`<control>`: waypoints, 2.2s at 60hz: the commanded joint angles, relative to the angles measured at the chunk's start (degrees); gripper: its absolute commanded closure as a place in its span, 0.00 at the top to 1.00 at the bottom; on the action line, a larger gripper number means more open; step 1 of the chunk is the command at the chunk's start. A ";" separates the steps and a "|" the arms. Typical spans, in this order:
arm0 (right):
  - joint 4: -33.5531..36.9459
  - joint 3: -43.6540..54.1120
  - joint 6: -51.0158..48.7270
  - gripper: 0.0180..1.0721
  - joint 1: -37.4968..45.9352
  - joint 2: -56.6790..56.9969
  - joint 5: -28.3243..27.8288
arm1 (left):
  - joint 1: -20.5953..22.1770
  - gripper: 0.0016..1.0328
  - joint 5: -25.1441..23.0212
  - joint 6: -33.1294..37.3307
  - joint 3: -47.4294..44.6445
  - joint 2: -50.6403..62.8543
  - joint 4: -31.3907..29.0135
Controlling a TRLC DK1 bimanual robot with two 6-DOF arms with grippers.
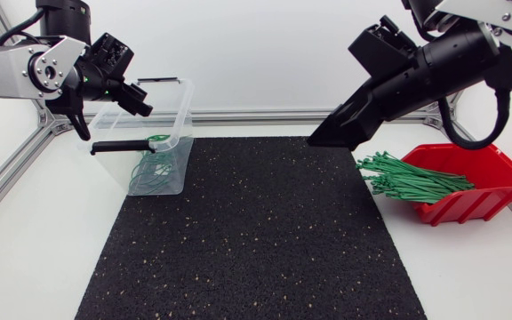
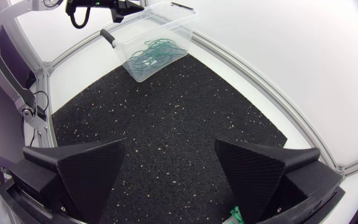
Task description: Take a green cable tie from the red box, thread the tail through the head to close it, then place it in the transparent bin on the left.
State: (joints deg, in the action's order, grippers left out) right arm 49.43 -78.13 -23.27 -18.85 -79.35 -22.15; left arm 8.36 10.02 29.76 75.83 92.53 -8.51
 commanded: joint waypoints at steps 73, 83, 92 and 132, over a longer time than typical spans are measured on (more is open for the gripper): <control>-7.51 17.04 -3.10 0.96 28.78 17.74 0.97 | -8.80 0.96 -8.00 -7.87 -26.09 -29.95 7.63; -11.28 22.32 -1.34 0.96 28.78 25.91 4.05 | -9.50 0.96 -9.05 -7.70 -31.45 -35.84 8.07; -13.75 26.45 -0.99 0.96 28.96 29.96 4.84 | -10.91 0.96 -10.64 -7.70 -35.05 -39.18 8.07; -29.30 44.99 11.75 0.96 28.26 51.84 6.16 | -14.16 0.96 -15.29 -16.49 -54.74 -63.26 16.86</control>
State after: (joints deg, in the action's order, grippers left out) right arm 22.33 -35.48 -13.28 9.45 -29.23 -16.21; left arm -5.15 -4.73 16.19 23.49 31.94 6.90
